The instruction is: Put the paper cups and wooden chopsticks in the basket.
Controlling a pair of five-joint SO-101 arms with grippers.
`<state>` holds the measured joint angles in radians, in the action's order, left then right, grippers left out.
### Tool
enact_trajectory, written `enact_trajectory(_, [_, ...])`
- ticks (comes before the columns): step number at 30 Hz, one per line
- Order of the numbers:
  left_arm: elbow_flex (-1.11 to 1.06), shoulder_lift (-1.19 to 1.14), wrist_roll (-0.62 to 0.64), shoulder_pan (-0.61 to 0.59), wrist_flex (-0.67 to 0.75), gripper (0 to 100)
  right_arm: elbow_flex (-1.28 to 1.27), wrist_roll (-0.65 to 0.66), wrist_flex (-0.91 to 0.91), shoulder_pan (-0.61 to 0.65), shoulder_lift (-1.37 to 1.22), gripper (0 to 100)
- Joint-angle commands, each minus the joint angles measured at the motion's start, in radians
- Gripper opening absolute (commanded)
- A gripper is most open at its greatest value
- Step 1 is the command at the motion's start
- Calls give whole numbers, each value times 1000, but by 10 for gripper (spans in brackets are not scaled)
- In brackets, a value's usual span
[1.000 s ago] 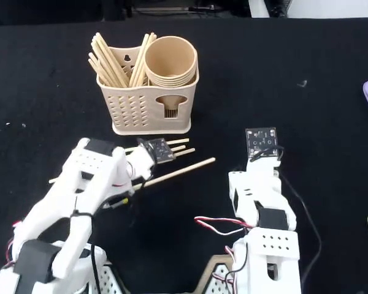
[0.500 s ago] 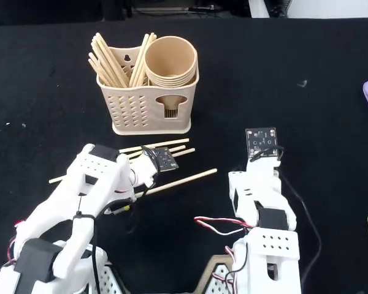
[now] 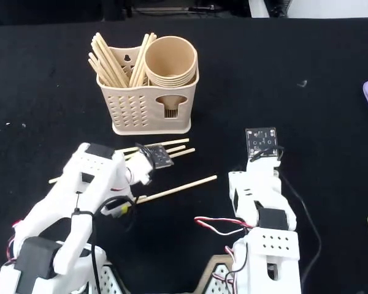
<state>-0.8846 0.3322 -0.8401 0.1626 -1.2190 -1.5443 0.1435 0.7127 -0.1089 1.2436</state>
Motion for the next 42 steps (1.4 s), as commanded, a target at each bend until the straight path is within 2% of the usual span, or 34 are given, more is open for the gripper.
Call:
enact_trajectory(1, [36, 3, -63, -67, 48, 113, 19, 0, -26, 17, 24, 97])
enact_trajectory(9, [39, 3, -92, -186, 69, 113, 19, 2, -26, 17, 24, 97])
enact_trajectory(12, [-2, 3, -138, -180, 75, 113, 19, 2, -26, 18, 24, 97])
enact_trajectory(18, [-93, 3, -137, -180, 181, 112, 19, 2, -26, 18, 24, 97])
enact_trajectory(20, [-94, 3, -137, -179, 180, 99, 19, 2, -26, 18, 24, 97])
enact_trajectory(22, [-85, 15, -132, -180, 176, 20, 19, 2, -26, 18, 24, 97])
enact_trajectory(26, [-24, 17, -81, -170, 126, 29, 19, 2, -26, 18, 24, 97])
enact_trajectory(30, [125, 17, -58, -101, -25, 30, 19, 2, -26, 17, 24, 97])
enact_trajectory(34, [268, 5, 72, 33, -103, 30, 28, -5, -26, -23, 24, 96])
enact_trajectory(36, [289, 3, 135, 125, -101, 30, 45, -29, -28, -104, 24, 96])
enact_trajectory(39, [285, 2, 215, 246, -40, 30, 67, -143, -28, -229, 24, 96])
enact_trajectory(42, [295, -43, 265, 305, 40, 30, 61, -160, -54, -262, 24, 97])
